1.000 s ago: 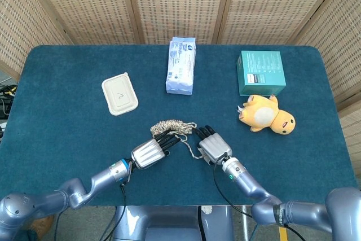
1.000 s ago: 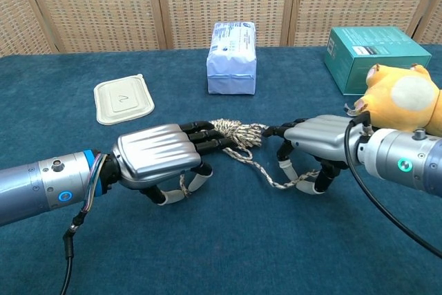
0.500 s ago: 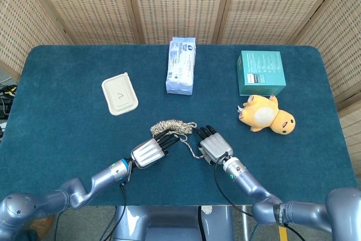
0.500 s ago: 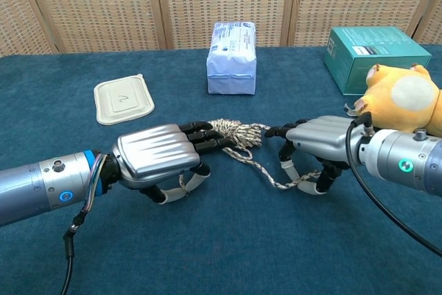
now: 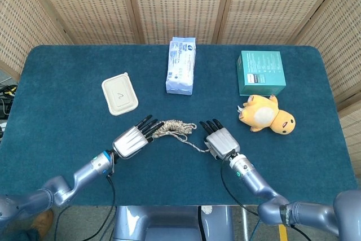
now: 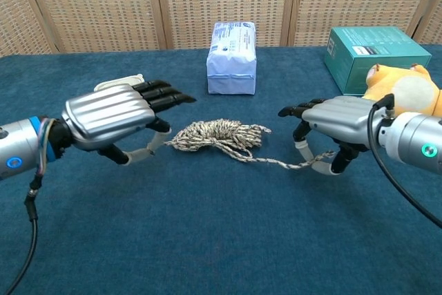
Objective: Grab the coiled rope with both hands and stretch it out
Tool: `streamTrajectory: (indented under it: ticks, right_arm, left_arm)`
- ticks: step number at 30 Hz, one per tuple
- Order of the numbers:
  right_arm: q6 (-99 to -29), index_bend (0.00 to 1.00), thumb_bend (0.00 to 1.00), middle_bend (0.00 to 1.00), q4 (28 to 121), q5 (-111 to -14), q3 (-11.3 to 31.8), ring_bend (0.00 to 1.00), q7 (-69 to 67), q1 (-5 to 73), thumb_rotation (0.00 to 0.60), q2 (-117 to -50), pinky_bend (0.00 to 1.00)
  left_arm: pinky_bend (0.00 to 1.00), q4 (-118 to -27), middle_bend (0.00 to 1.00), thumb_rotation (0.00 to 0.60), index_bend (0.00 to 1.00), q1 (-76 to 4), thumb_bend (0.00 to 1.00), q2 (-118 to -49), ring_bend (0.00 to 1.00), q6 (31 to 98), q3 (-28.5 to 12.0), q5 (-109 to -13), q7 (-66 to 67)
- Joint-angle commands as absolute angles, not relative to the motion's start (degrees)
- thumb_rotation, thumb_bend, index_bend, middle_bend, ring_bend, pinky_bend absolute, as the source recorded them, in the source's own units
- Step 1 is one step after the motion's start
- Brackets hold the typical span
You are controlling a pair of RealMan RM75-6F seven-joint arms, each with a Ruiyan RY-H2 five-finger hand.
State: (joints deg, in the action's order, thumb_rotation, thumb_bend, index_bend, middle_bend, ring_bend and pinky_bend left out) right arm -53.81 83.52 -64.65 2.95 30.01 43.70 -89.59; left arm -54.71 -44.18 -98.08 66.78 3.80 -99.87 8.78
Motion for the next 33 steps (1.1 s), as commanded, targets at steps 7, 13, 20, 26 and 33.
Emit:
streamTrajectory:
  ticks: [7,13,20,26,33]
  right_arm:
    - [-60.36,0.69,0.61,0.02,80.30,-68.64,1.43,0.00,33.04,40.48,0.600,-85.00,0.00]
    - [-63.40,0.69,0.61,0.02,78.73,-68.43,0.79,0.00,30.01,36.39,0.600,-79.92,0.00]
    - [-63.21,0.69,0.61,0.02,78.68,-69.72,0.88,0.00,26.84,34.63,0.600,-77.49,0.00]
    - [-64.33,0.11,0.22,0.00,79.41,-70.48,1.67,0.00,25.92,33.39,0.600,-77.79,0.00]
    - [-73.76,0.00,0.00,0.00,85.05,-76.41,3.53,0.00,13.78,28.55,0.600,-74.57,0.00]
  left_arm:
    - [0.00,-50.40,0.00,0.600,0.67,-39.73,0.48,-91.18,0.00,69.98,2.38,-95.32,1.84]
    - [0.00,-43.56,0.00,0.600,0.67,-35.95,0.48,-89.83,0.00,70.40,2.99,-92.95,-4.31]
    - [0.00,-37.31,0.00,0.600,0.67,-34.05,0.48,-92.32,0.00,71.01,3.73,-93.07,-9.27]
    - [0.00,-39.20,0.00,0.600,0.05,-33.63,0.02,-92.14,0.00,70.99,3.40,-92.70,-13.10]
    - [0.00,-54.68,0.00,0.600,0.00,-30.08,0.00,-82.86,0.00,76.70,-1.06,-87.98,-18.84]
